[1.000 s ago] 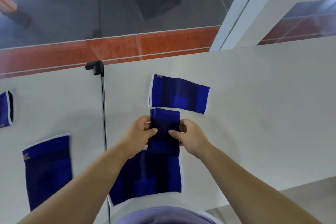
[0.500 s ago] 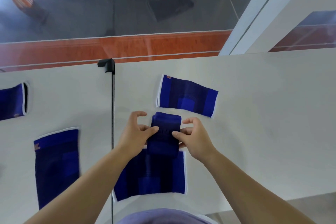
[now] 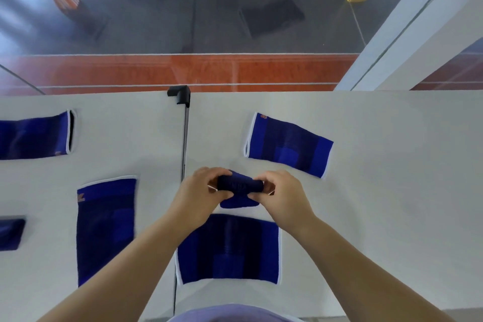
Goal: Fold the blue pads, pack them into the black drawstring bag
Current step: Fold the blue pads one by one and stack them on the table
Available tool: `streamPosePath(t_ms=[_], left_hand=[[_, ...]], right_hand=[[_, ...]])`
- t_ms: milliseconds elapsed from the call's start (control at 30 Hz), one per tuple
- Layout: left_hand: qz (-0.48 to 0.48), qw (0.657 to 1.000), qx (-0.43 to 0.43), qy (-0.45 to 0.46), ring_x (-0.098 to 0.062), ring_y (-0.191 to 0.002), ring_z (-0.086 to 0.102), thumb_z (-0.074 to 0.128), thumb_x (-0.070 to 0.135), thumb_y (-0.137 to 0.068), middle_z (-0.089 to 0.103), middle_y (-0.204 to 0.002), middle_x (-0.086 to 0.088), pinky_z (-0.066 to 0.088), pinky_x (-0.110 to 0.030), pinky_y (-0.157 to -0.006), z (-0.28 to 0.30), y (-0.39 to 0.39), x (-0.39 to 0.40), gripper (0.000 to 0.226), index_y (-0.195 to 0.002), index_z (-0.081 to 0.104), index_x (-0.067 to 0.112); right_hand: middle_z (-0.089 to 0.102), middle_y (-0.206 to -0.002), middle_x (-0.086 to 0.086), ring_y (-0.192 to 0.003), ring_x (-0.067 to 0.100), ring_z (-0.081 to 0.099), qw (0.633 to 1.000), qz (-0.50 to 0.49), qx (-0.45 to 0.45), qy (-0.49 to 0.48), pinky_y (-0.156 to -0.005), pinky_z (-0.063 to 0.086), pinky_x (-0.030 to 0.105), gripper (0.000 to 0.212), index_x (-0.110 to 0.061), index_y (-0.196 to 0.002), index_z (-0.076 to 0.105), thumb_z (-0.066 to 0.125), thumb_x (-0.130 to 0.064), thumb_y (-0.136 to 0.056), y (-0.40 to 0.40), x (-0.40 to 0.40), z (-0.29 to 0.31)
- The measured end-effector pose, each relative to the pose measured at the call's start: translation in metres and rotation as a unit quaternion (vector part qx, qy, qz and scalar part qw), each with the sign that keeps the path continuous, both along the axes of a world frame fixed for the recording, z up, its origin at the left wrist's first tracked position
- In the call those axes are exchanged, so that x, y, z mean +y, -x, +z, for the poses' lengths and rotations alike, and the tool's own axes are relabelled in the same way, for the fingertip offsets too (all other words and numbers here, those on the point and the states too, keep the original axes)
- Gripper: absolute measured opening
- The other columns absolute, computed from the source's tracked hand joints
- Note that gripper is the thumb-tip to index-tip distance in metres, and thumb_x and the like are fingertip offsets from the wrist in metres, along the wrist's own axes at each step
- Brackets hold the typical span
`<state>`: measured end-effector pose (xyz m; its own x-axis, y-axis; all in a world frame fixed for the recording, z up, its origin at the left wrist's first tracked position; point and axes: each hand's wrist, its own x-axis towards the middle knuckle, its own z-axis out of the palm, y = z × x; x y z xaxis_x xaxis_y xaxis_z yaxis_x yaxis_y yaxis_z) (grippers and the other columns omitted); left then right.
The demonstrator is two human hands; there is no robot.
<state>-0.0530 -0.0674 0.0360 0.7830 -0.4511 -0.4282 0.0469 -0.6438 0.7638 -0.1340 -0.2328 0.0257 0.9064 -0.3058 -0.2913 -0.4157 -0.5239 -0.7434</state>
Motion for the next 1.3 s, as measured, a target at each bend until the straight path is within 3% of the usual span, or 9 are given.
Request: streamPosePath(t_ms=[67, 167, 267, 467, 667, 867, 967, 1167, 1300], left_hand=[[0.013, 1.0, 0.006, 0.015, -0.006, -0.09, 0.059, 0.072, 0.018, -0.081, 0.05, -0.098, 0.014, 0.044, -0.018, -0.07, 0.001, -0.003, 0.009, 0.024, -0.088, 0.062, 0.039], [0.033, 0.996, 0.064, 0.045, -0.009, -0.1, 0.058, 0.067, 0.024, -0.085, 0.055, -0.111, 0.018, 0.051, -0.029, -0.072, 0.0, -0.005, 0.026, 0.016, -0.096, 0.062, 0.035], [0.07, 0.987, 0.118, 0.088, -0.017, -0.09, 0.067, 0.064, 0.014, -0.087, 0.069, -0.096, 0.003, 0.058, -0.046, -0.081, 0.003, -0.007, 0.045, 0.02, -0.098, 0.059, 0.029], [0.138, 0.981, 0.114, 0.077, -0.011, -0.081, 0.071, 0.068, 0.012, -0.084, 0.073, -0.093, 0.0, 0.056, -0.019, -0.065, 0.013, -0.012, 0.104, 0.031, -0.109, 0.053, 0.02], [0.162, 0.985, 0.062, 0.017, -0.014, -0.09, 0.065, 0.065, 0.018, -0.086, 0.067, -0.097, 0.004, 0.056, -0.034, -0.081, 0.012, -0.017, 0.205, 0.022, -0.101, 0.059, 0.033], [0.243, 0.969, 0.037, -0.026, -0.012, -0.084, 0.065, 0.064, 0.019, -0.087, 0.067, -0.094, 0.005, 0.05, -0.021, -0.065, 0.005, -0.016, 0.306, 0.018, -0.096, 0.06, 0.034], [0.278, 0.958, 0.029, -0.063, -0.009, -0.082, 0.063, 0.064, 0.021, -0.087, 0.067, -0.094, 0.004, 0.044, -0.019, -0.061, -0.003, -0.014, 0.35, 0.019, -0.105, 0.059, 0.027], [0.325, 0.934, 0.035, -0.147, -0.013, -0.081, 0.059, 0.063, 0.025, -0.087, 0.064, -0.092, 0.002, 0.04, -0.021, -0.061, -0.02, -0.019, 0.413, 0.017, -0.103, 0.06, 0.019], [0.333, 0.929, 0.041, -0.159, -0.02, -0.087, 0.059, 0.061, 0.021, -0.088, 0.064, -0.096, 0.0, 0.045, -0.031, -0.074, -0.028, -0.031, 0.432, 0.016, -0.104, 0.061, 0.018]], right_hand=[[0.054, -0.099, -0.001, -0.09, 0.011, 0.049, 1.0, 0.01, 0.008, -0.008, -0.079, 0.039, 0.017, 0.023, -0.02, -0.1, 0.068, 0.074, -0.025, -0.079, -0.004, 0.001, 0.002], [0.062, -0.102, -0.006, -0.093, 0.008, 0.056, 0.994, 0.022, 0.034, -0.106, -0.086, 0.046, 0.022, 0.013, -0.022, -0.097, 0.064, 0.067, -0.024, -0.085, -0.012, 0.008, 0.01], [0.07, -0.089, 0.0, -0.083, 0.014, 0.066, 0.983, 0.022, 0.046, -0.177, -0.076, 0.054, 0.027, 0.004, -0.021, -0.091, 0.063, 0.062, -0.023, -0.089, -0.02, 0.026, 0.014], [0.07, -0.088, -0.002, -0.081, 0.014, 0.067, 0.984, 0.059, 0.057, -0.16, -0.075, 0.058, 0.033, 0.011, -0.025, -0.097, 0.062, 0.059, -0.033, -0.09, -0.038, 0.086, 0.014], [0.065, -0.094, -0.011, -0.083, 0.005, 0.061, 0.983, 0.15, 0.092, -0.059, -0.076, 0.05, 0.022, 0.025, -0.024, -0.108, 0.061, 0.059, -0.039, -0.089, -0.061, 0.15, 0.018], [0.064, -0.097, -0.011, -0.086, 0.002, 0.06, 0.981, 0.165, 0.089, -0.046, -0.073, 0.046, 0.017, 0.021, -0.026, -0.105, 0.062, 0.061, -0.039, -0.088, -0.08, 0.214, 0.018], [0.064, -0.099, -0.011, -0.089, 0.002, 0.059, 0.978, 0.181, 0.088, -0.052, -0.072, 0.044, 0.013, 0.02, -0.025, -0.105, 0.061, 0.061, -0.037, -0.088, -0.086, 0.246, 0.014], [0.064, -0.1, -0.011, -0.092, 0.001, 0.059, 0.973, 0.201, 0.096, -0.05, -0.079, 0.044, 0.016, 0.018, -0.027, -0.103, 0.061, 0.062, -0.036, -0.088, -0.097, 0.298, 0.007], [0.063, -0.098, -0.014, -0.09, 0.0, 0.058, 0.972, 0.208, 0.104, -0.027, -0.075, 0.043, 0.014, 0.019, -0.026, -0.105, 0.061, 0.062, -0.036, -0.088, -0.103, 0.316, 0.005]])
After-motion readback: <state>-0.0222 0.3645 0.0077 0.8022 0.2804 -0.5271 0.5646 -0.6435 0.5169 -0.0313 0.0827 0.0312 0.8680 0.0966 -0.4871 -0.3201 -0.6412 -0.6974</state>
